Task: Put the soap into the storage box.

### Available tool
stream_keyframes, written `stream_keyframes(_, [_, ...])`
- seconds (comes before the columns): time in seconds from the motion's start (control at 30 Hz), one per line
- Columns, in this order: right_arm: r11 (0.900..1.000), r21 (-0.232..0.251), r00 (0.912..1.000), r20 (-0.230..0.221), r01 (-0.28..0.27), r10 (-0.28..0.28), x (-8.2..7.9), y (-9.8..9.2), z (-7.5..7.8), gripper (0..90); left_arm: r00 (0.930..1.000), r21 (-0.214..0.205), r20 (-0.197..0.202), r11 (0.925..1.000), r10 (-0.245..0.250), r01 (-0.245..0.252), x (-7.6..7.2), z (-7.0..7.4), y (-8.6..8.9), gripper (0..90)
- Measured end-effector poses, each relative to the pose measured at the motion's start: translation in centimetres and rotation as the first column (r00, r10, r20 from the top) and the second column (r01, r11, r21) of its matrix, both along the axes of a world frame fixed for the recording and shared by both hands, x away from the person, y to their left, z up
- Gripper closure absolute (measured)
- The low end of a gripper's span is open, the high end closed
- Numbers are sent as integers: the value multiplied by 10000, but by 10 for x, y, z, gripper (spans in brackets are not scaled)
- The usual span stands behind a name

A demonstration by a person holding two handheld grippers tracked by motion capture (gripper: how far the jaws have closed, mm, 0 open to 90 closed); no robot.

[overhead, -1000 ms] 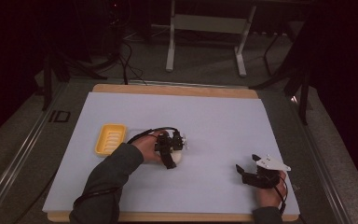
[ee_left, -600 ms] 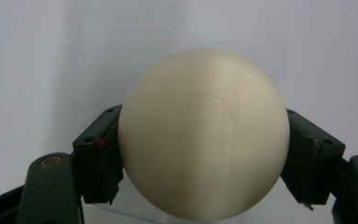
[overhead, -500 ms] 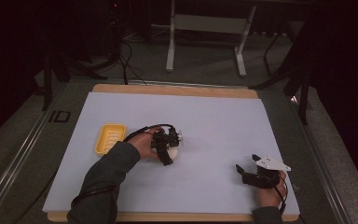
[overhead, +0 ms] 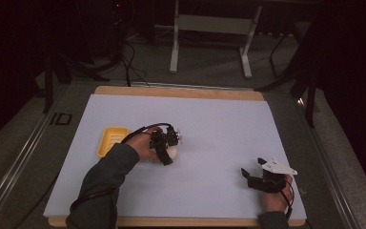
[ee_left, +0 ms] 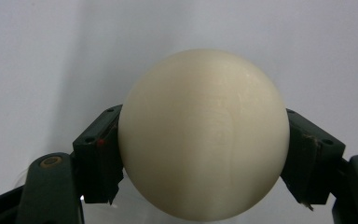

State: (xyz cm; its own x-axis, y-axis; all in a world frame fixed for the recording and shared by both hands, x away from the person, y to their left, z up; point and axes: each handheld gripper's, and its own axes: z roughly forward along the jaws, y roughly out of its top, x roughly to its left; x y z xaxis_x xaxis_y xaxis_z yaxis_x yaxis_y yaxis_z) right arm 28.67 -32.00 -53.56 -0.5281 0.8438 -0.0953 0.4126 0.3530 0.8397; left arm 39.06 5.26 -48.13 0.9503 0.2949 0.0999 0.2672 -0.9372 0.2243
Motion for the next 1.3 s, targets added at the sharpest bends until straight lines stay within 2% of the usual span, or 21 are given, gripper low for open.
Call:
stream_keyframes(0.33, [10000,-13,10000,4,0,0,0,0,0,202,9981,2,2,9981,617,-617,5,3,13,253])
stream_keyframes(0.87, [10000,-18,10000,9,7,-7,0,0,0,202,9954,-235,-377,9957,886,-895,9,11,32,253])
stream_keyframes(1.3, [10000,-11,10000,13,18,-18,0,0,0,203,9899,-295,-392,9901,1363,-1375,14,13,51,253])
